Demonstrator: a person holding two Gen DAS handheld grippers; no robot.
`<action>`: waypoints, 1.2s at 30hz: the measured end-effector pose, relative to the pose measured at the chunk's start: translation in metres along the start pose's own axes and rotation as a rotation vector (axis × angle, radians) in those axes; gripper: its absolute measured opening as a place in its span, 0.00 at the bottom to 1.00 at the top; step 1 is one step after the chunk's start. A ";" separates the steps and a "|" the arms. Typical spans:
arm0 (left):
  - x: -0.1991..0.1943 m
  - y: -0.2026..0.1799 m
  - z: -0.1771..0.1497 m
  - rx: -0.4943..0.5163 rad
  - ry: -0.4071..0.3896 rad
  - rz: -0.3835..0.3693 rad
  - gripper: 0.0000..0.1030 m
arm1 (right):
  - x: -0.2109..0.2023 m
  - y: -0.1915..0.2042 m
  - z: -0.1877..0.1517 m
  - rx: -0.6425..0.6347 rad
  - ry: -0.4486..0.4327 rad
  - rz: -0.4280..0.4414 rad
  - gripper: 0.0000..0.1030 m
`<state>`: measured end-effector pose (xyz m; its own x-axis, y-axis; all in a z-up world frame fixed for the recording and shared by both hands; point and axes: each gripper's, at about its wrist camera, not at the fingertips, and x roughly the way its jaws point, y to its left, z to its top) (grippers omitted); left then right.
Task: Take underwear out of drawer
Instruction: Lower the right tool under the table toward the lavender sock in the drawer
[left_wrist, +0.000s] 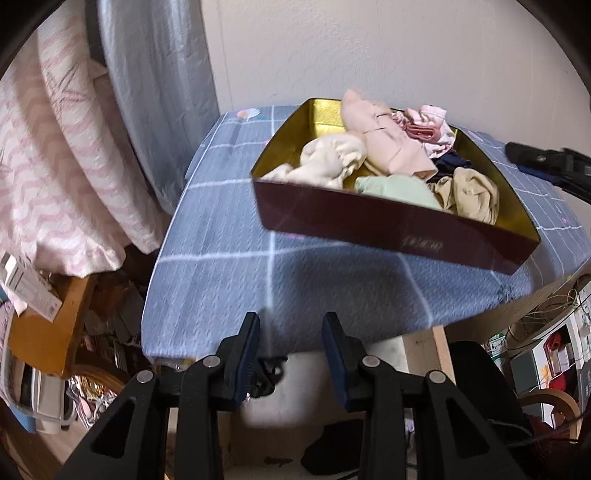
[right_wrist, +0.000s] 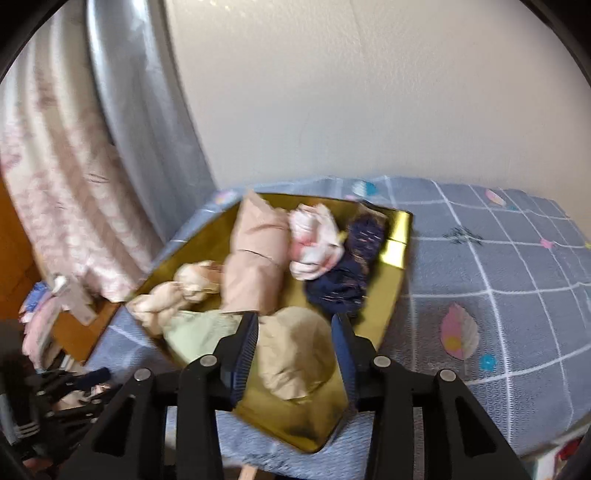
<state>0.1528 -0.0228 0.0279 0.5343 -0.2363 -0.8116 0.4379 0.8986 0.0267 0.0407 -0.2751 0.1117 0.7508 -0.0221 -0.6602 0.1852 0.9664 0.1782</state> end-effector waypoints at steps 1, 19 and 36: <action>-0.002 0.004 -0.003 -0.009 0.004 0.004 0.34 | -0.005 0.005 -0.002 -0.017 0.000 0.035 0.41; -0.171 0.123 -0.056 -0.195 -0.114 0.377 0.36 | -0.012 0.118 -0.092 -0.496 0.239 0.370 0.41; -0.028 0.048 -0.089 -0.179 0.096 -0.017 0.40 | 0.093 0.141 -0.154 -0.765 0.614 0.268 0.40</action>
<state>0.0945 0.0602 -0.0004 0.4525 -0.2232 -0.8634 0.3065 0.9481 -0.0845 0.0388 -0.1017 -0.0373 0.2130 0.1468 -0.9660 -0.5583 0.8296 0.0030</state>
